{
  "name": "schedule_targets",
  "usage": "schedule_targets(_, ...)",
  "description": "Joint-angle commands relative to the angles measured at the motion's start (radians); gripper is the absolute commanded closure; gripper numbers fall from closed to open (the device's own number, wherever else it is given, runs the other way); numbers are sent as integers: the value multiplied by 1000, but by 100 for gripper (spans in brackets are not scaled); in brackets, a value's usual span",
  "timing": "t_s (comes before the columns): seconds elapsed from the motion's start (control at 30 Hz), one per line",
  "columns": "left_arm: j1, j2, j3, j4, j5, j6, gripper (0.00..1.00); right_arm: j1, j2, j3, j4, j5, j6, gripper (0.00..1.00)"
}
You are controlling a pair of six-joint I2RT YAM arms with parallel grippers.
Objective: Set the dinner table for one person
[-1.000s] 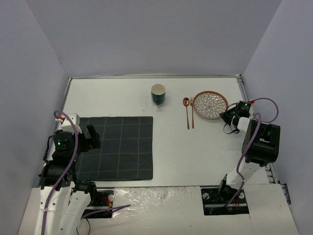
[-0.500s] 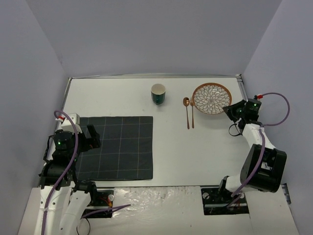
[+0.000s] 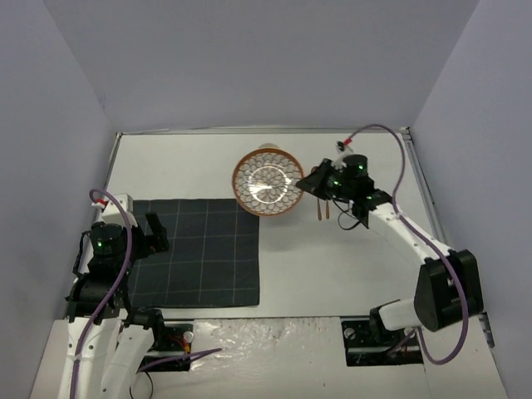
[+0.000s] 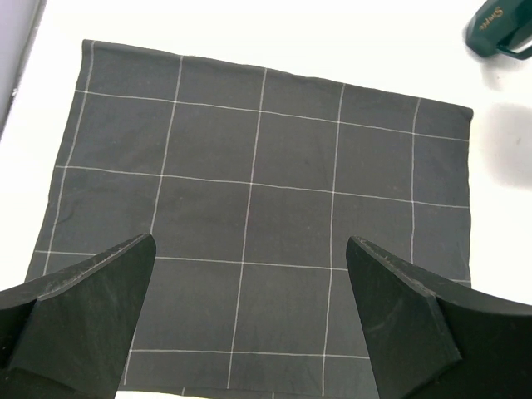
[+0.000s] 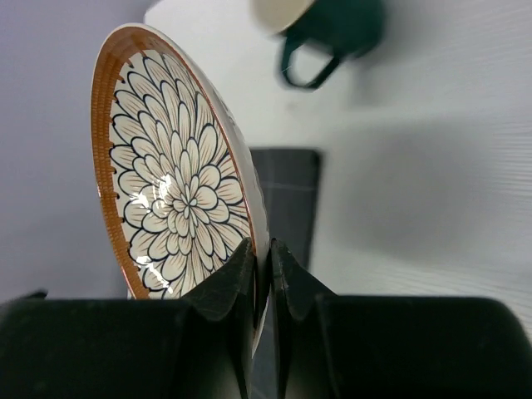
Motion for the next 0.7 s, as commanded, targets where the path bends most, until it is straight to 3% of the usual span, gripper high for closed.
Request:
schedule_targets(0.0,12,-12,22,40,-53,-4,3,172,98,167,166,-13,48,100)
schedule_targets(0.23,18,-20,27,29,-81,-10,3,401,346,323,210,37,68,100)
schedule_targets(0.67,18,-20,29,26,-110,-7,3,567,658,559,288,-8,121,100)
